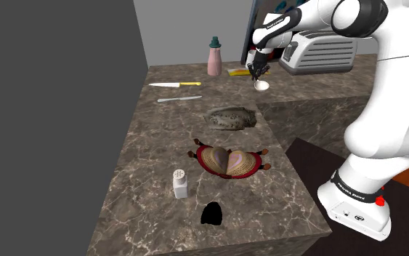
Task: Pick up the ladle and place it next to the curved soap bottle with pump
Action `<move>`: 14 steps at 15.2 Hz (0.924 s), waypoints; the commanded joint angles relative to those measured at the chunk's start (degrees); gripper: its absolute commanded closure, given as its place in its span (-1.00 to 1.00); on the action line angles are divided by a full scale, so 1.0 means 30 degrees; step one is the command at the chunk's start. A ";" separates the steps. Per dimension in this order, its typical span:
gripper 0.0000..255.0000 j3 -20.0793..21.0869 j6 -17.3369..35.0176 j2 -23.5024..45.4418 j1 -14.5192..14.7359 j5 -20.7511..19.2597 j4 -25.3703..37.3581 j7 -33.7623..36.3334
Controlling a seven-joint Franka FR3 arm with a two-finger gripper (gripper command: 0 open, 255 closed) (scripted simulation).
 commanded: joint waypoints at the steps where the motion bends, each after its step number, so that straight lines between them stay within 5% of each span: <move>1: 1.00 -0.0001 -0.0002 0.0011 0.0002 -0.0002 0.0001 0.0002; 2: -1.00 -0.0001 -0.0007 0.0014 0.0001 -0.0002 0.0008 0.0000; 14: -1.00 0.0060 -0.1783 -0.1308 -0.0174 0.0165 0.0464 -0.0096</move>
